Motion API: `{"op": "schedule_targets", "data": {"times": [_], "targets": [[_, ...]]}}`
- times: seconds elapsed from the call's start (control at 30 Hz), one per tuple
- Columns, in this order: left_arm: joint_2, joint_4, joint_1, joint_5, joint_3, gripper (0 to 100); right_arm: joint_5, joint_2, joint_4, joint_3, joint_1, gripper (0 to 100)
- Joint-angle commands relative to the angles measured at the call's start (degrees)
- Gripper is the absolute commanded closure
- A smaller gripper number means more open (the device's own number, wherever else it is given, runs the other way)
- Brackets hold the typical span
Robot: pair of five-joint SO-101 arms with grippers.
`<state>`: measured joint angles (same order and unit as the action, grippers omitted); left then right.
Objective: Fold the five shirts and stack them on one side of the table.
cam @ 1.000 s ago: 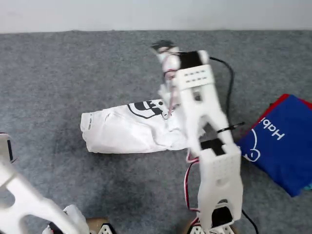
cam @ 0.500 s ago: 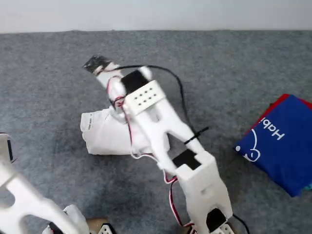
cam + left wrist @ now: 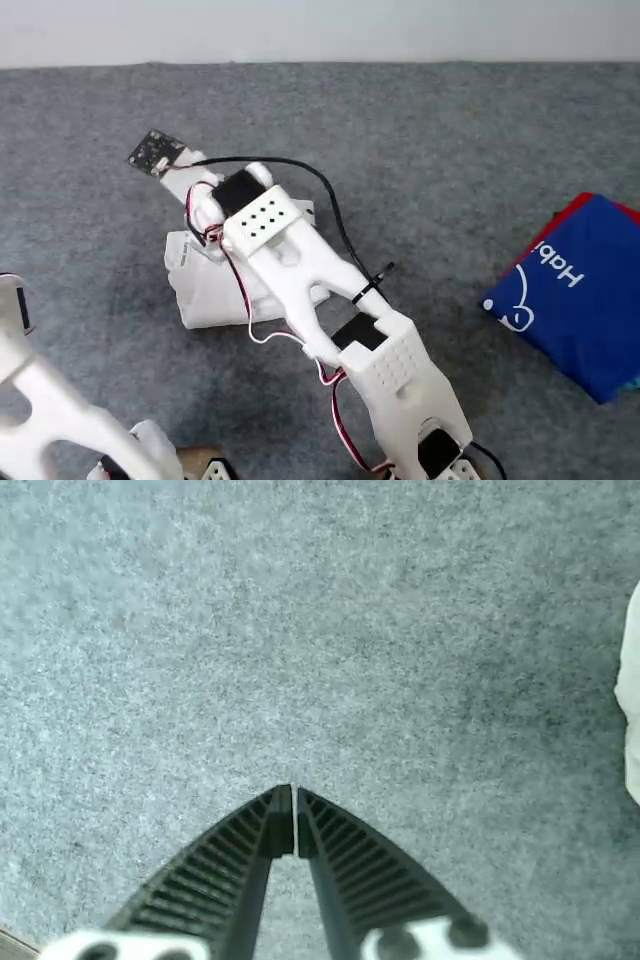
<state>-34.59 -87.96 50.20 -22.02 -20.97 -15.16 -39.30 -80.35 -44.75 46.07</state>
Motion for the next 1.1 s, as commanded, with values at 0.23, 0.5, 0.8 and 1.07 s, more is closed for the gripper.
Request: {"op": "schedule_targets", "data": {"times": [0.23,0.5,0.8,1.07], "targets": [[-1.7,1.4,-0.5,0.4,0.5,99,-1.5,2.1,-13.7,-10.6,-2.8,76.8],[-1.7,2.1,-0.5,0.5,0.5,99,-15.6,-2.2,-21.1,-12.0,-10.5,97.1],[-1.7,2.2,-0.4,0.5,0.6,99,-16.2,-12.4,-20.4,-12.8,-1.7,98.9],[-1.7,2.2,-0.4,0.5,0.7,99,-13.0,-11.5,-22.5,-23.3,10.4,98.9]]}}
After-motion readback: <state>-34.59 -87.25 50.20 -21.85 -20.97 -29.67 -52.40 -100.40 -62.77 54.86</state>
